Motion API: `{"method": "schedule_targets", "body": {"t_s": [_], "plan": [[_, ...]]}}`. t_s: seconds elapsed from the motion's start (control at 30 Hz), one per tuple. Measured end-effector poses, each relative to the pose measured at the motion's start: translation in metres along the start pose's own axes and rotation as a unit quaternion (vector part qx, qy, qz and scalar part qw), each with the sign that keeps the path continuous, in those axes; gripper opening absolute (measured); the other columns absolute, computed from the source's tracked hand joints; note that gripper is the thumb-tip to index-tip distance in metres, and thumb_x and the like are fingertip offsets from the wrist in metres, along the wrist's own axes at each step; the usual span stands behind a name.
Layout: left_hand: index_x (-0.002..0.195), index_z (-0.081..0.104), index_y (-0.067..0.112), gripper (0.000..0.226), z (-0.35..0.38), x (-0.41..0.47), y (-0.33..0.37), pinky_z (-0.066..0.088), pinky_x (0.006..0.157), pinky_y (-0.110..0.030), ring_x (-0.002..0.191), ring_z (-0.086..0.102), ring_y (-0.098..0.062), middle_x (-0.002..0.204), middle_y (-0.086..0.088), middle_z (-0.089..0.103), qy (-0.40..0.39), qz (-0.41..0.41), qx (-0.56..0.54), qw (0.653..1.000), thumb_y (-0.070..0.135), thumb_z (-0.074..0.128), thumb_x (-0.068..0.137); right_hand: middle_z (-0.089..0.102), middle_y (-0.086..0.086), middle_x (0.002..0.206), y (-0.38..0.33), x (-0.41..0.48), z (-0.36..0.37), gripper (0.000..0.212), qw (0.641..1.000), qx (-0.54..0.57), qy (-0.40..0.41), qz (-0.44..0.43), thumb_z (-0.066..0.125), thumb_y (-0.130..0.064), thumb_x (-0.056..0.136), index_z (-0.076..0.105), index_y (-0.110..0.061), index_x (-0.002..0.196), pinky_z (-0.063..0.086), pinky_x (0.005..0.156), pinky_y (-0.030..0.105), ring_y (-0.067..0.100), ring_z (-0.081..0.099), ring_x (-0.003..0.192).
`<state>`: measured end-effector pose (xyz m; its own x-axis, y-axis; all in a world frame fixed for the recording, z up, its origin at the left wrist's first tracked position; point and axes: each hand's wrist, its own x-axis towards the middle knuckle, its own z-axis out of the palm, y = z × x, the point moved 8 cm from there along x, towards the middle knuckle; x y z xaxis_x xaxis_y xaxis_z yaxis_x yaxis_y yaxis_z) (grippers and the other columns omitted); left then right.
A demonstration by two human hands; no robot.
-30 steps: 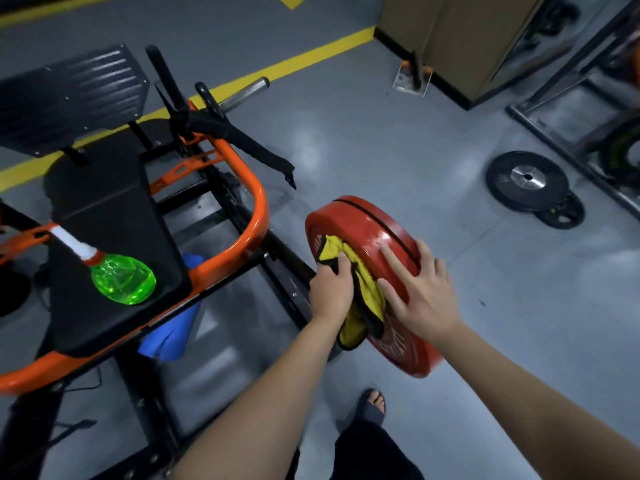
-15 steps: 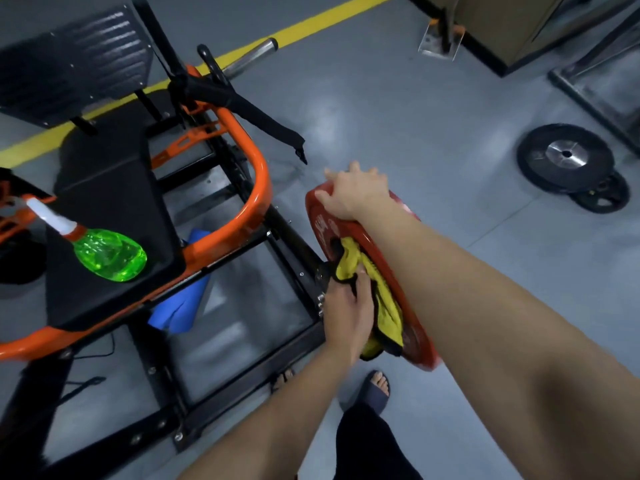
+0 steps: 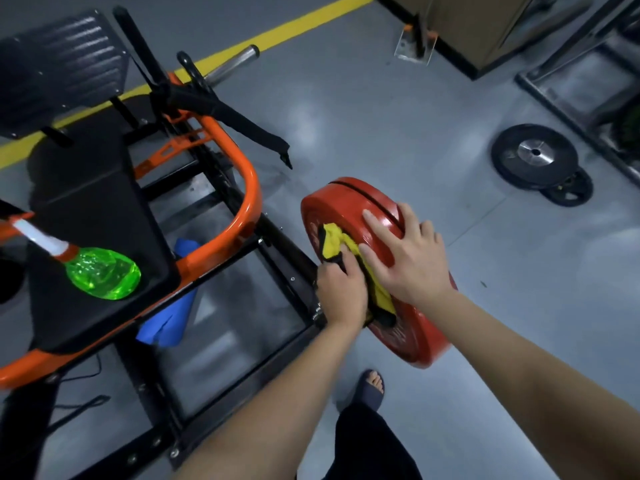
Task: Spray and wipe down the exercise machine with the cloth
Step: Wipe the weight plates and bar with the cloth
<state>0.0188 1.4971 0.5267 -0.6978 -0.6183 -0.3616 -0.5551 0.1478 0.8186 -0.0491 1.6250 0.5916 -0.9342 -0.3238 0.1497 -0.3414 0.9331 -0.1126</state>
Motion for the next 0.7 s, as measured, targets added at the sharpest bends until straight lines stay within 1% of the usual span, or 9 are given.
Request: {"method": "schedule_targets", "body": {"t_s": [0.07, 0.13, 0.2, 0.27, 0.33, 0.4, 0.5, 0.6, 0.7], "plan": [[0.111, 0.067, 0.002, 0.056, 0.011, -0.024, -0.021, 0.051, 0.086, -0.041, 0.102, 0.064, -0.036, 0.105, -0.017, 0.068, -0.028, -0.007, -0.021, 0.999, 0.052, 0.043, 0.105, 0.042, 0.015, 0.154, -0.007, 0.019, 0.007, 0.059, 0.999, -0.013, -0.037, 0.022, 0.036, -0.07, 0.095, 0.043, -0.049, 0.149, 0.047, 0.088, 0.047, 0.042, 0.054, 0.104], [0.098, 0.063, 0.005, 0.06, 0.021, -0.038, -0.038, 0.053, 0.078, -0.041, 0.091, 0.066, -0.033, 0.092, -0.011, 0.067, -0.068, -0.025, -0.04, 0.997, 0.062, 0.043, 0.101, 0.039, 0.014, 0.156, -0.015, 0.044, 0.013, 0.059, 0.996, -0.033, -0.081, 0.03, 0.034, -0.072, 0.094, 0.039, -0.051, 0.15, 0.044, 0.096, 0.049, 0.044, 0.051, 0.116], [0.081, 0.056, 0.01, 0.063, 0.023, -0.04, -0.041, 0.05, 0.067, -0.038, 0.077, 0.065, -0.031, 0.076, -0.007, 0.064, -0.095, -0.012, -0.034, 0.995, 0.069, 0.041, 0.097, 0.039, 0.013, 0.154, -0.025, 0.071, 0.025, 0.059, 0.989, -0.051, -0.137, 0.029, 0.032, -0.072, 0.095, 0.037, -0.051, 0.15, 0.04, 0.1, 0.05, 0.045, 0.047, 0.123], [0.074, 0.053, 0.01, 0.061, 0.017, -0.033, -0.033, 0.044, 0.063, -0.036, 0.07, 0.063, -0.031, 0.069, -0.008, 0.061, -0.099, 0.014, -0.002, 0.995, 0.063, 0.041, 0.1, 0.043, 0.012, 0.15, -0.039, 0.093, 0.036, 0.059, 0.979, -0.053, -0.195, 0.021, 0.031, -0.071, 0.096, 0.038, -0.048, 0.15, 0.038, 0.102, 0.051, 0.045, 0.046, 0.125], [0.082, 0.06, 0.008, 0.052, 0.008, -0.02, -0.021, 0.047, 0.069, -0.038, 0.082, 0.066, -0.035, 0.08, -0.016, 0.067, -0.09, 0.036, 0.014, 0.995, 0.051, 0.043, 0.105, 0.043, 0.009, 0.154, -0.047, 0.102, 0.039, 0.059, 0.976, -0.007, -0.215, 0.026, 0.034, -0.068, 0.097, 0.04, -0.045, 0.151, 0.035, 0.108, 0.05, 0.047, 0.044, 0.13], [0.101, 0.067, 0.006, 0.05, -0.002, -0.003, -0.012, 0.05, 0.081, -0.042, 0.1, 0.066, -0.041, 0.103, -0.023, 0.071, -0.079, 0.03, 0.014, 0.996, 0.048, 0.041, 0.107, 0.039, 0.002, 0.16, -0.043, 0.091, 0.03, 0.061, 0.977, 0.049, -0.202, 0.035, 0.038, -0.068, 0.096, 0.04, -0.044, 0.152, 0.031, 0.113, 0.05, 0.045, 0.041, 0.134], [0.129, 0.062, 0.004, 0.056, -0.015, 0.018, -0.002, 0.047, 0.097, -0.041, 0.12, 0.059, -0.041, 0.128, -0.023, 0.065, -0.071, -0.037, 0.004, 0.997, 0.05, 0.039, 0.107, 0.035, -0.005, 0.162, -0.016, 0.028, 0.004, 0.07, 0.994, 0.036, -0.1, 0.01, 0.044, -0.074, 0.091, 0.036, -0.044, 0.154, 0.039, 0.105, 0.051, 0.041, 0.048, 0.125], [0.138, 0.055, 0.005, 0.06, -0.014, 0.021, 0.0, 0.045, 0.097, -0.04, 0.124, 0.057, -0.039, 0.136, -0.019, 0.06, -0.079, -0.086, -0.013, 0.993, 0.052, 0.036, 0.107, 0.029, 0.002, 0.163, 0.023, -0.03, -0.006, 0.077, 0.996, 0.047, -0.064, 0.034, 0.043, -0.079, 0.089, 0.025, -0.049, 0.157, 0.049, 0.094, 0.051, 0.04, 0.051, 0.113], [0.131, 0.061, 0.004, 0.057, -0.001, -0.004, -0.005, 0.048, 0.097, -0.04, 0.12, 0.061, -0.04, 0.13, -0.021, 0.065, -0.086, -0.073, -0.011, 0.994, 0.051, 0.04, 0.106, 0.035, 0.009, 0.157, 0.024, -0.032, -0.004, 0.074, 0.998, 0.015, -0.047, 0.034, 0.04, -0.079, 0.09, 0.027, -0.049, 0.157, 0.052, 0.086, 0.05, 0.041, 0.053, 0.104]]}}
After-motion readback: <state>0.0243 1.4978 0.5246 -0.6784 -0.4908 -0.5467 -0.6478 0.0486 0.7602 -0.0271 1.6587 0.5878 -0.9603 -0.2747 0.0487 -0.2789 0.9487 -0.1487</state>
